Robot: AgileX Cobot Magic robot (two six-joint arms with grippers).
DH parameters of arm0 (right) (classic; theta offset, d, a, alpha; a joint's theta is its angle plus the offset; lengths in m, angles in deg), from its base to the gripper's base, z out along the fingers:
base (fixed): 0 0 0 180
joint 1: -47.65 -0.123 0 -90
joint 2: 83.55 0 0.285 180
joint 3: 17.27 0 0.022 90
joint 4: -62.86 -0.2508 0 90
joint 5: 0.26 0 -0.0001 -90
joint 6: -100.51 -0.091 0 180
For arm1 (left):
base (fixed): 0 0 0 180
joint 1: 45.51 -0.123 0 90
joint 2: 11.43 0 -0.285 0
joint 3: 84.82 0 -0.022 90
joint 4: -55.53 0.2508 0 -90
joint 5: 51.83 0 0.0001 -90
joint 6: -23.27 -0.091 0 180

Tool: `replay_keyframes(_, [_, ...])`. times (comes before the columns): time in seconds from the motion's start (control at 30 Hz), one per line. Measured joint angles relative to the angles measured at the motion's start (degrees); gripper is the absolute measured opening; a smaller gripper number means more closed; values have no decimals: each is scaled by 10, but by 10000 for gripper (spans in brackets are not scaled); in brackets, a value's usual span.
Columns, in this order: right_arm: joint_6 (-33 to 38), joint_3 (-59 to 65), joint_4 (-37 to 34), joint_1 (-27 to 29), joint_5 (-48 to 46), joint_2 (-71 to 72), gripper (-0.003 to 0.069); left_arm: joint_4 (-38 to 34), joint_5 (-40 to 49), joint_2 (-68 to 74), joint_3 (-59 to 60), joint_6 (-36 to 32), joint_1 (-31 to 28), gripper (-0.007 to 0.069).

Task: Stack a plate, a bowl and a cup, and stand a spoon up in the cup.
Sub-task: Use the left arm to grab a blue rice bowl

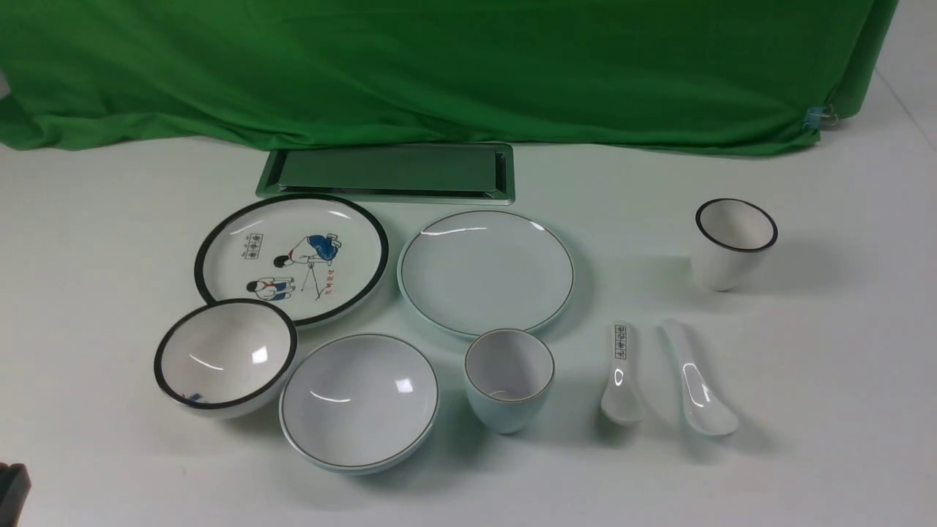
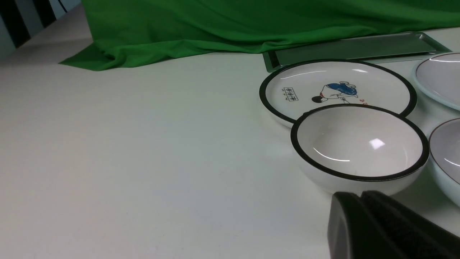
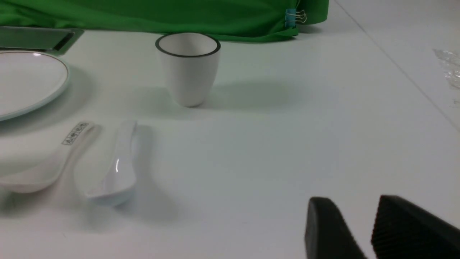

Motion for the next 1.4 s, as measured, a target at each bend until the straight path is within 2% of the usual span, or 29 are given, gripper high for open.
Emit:
replay_keyframes(0.3, [-1, 0, 0, 0, 0, 0, 242, -4, -5, 0, 0, 1, 0, -29])
replay_keyframes(0.33, [-5, 0, -4, 0, 0, 0, 242, -24, -12, 0, 0, 17, 0, -29])
replay_keyframes(0.4, [-42, 0, -29, 0, 0, 0, 242, -115, -33, 0, 0, 97, 0, -29])
replay_keyframes(0.43, [-69, 0, -45, 0, 0, 0, 242, -192, -40, 0, 0, 155, 0, -29])
replay_keyframes(0.5, [-187, 0, -108, 0, 0, 0, 242, -349, -44, 0, 0, 258, 0, -29])
replay_keyframes(0.53, [-200, 0, -115, 0, 0, 0, 242, -360, -44, 0, 0, 266, 0, -29])
replay_keyframes(0.57, [-300, 0, -155, 0, 1, 0, 242, -408, -47, 0, 0, 302, 0, -29])
replay_keyframes(0.6, [-328, 0, -164, 0, 1, 0, 242, -418, -48, 0, 0, 313, 0, -29])
replay_keyframes(0.63, [-431, 0, -185, 0, 1, 0, 242, -432, -54, 0, 0, 329, 0, -29])
replay_keyframes(0.67, [-477, 0, -190, 0, 1, 0, 242, -430, -57, 0, 0, 336, 0, -29])
replay_keyframes(0.77, [-525, 0, -178, 0, 1, 0, 242, -424, -76, 0, 0, 346, 0, -29])
replay_keyframes(0.9, [-525, 0, -159, 0, 1, 0, 242, -423, -93, 0, 0, 344, 0, -29])
replay_keyframes(1.03, [-461, 0, -159, -7, 12, 0, 240, -383, -60, 0, -55, 239, 0, -29])
replay_keyframes(1.1, [-390, -4, -159, -20, 18, 0, 225, -332, -11, 2, -113, 192, 0, -29])
replay_keyframes(1.2, [-277, -41, -159, -42, 16, -8, 153, -238, 87, 51, -195, 168, 0, -29])
replay_keyframes(1.27, [-175, -88, -159, -55, 16, -43, 69, -168, 161, 120, -258, 156, 0, -29])
replay_keyframes(1.3, [-166, -88, -159, -57, 16, -47, 62, -162, 175, 127, -270, 154, 0, -29])
replay_keyframes(1.33, [-114, -122, -159, -65, 13, -79, 31, -124, 220, 185, -307, 135, 0, -29])
replay_keyframes(1.4, [-30, -178, -159, -75, -4, -145, 15, -92, 293, 267, -368, 89, 0, -29])
